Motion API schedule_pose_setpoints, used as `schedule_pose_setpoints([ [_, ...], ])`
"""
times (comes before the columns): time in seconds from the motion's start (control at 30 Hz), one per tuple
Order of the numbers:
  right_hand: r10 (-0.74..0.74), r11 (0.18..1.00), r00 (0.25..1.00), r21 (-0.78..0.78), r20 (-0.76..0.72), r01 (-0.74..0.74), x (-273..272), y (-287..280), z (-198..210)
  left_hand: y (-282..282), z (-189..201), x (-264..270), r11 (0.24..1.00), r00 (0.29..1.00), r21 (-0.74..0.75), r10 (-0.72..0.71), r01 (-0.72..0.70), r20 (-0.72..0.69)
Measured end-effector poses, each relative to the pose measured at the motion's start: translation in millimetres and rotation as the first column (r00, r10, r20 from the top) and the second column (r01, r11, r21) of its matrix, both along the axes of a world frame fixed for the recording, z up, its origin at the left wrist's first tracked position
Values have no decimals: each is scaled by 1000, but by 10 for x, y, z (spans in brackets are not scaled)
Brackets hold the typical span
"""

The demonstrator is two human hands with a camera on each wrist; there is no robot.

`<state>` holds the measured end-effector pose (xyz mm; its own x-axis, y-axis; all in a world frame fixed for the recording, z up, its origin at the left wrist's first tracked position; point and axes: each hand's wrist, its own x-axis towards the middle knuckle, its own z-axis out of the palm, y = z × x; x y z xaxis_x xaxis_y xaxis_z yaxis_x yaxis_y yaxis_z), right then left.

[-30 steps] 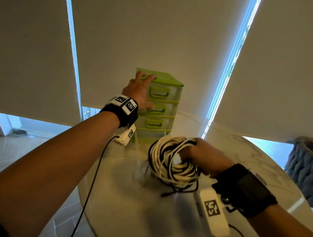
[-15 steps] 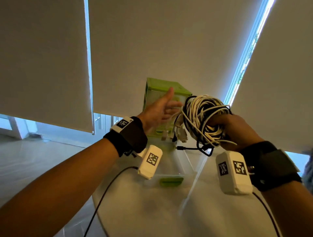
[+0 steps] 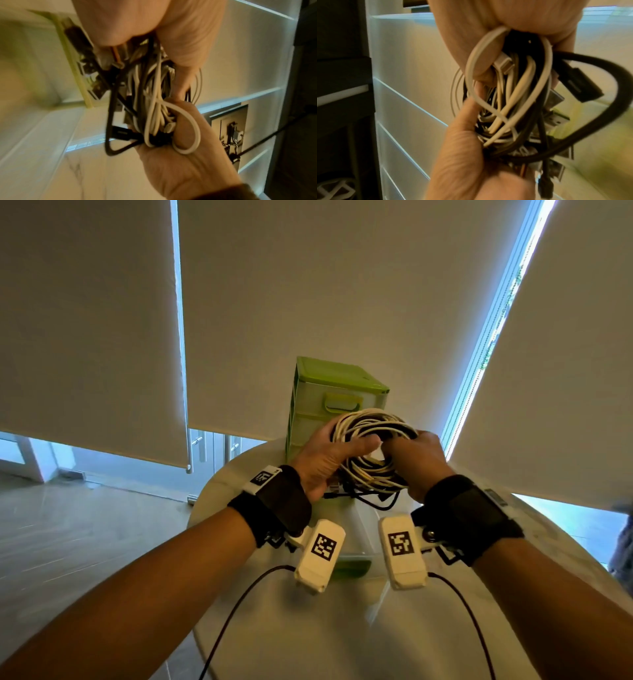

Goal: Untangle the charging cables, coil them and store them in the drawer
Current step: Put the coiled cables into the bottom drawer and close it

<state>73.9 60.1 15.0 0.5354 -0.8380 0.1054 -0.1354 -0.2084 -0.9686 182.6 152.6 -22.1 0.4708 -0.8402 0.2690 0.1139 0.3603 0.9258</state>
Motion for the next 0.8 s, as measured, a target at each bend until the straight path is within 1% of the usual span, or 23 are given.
schedule_pose_setpoints([
  [0.1,0,997,1000,73,-31,2,135,39,-105,-105,-117,34,964,969,118,244,-237,-49],
  [0.13,-3,995,999,100,-41,7,172,52,-139,-126,-144,57,948,955,148,292,-282,-56],
  [0.2,13,989,998,151,-61,-4,227,88,-203,-145,-186,134,927,939,194,338,-322,-57],
  [0.3,103,959,989,273,-101,-72,237,106,-321,-116,-227,204,900,940,303,340,-314,-36],
  [0.4,215,911,972,380,-97,-163,220,84,-485,-93,-290,247,852,948,426,312,-306,58],
  [0.5,206,918,971,368,-121,-149,269,54,-611,-95,-357,326,827,974,517,211,-222,81],
  [0.57,186,933,971,337,-153,-125,319,48,-633,-93,-411,379,818,974,528,195,-228,119],
  [0.63,168,943,970,317,-178,-105,359,35,-645,-74,-447,390,809,958,518,193,-278,212],
  [0.7,147,957,965,279,-217,-83,387,17,-650,-44,-413,396,785,911,507,171,-357,376],
  [0.8,134,968,947,242,-291,-63,440,-26,-697,27,-295,455,728,763,452,152,-516,628],
])
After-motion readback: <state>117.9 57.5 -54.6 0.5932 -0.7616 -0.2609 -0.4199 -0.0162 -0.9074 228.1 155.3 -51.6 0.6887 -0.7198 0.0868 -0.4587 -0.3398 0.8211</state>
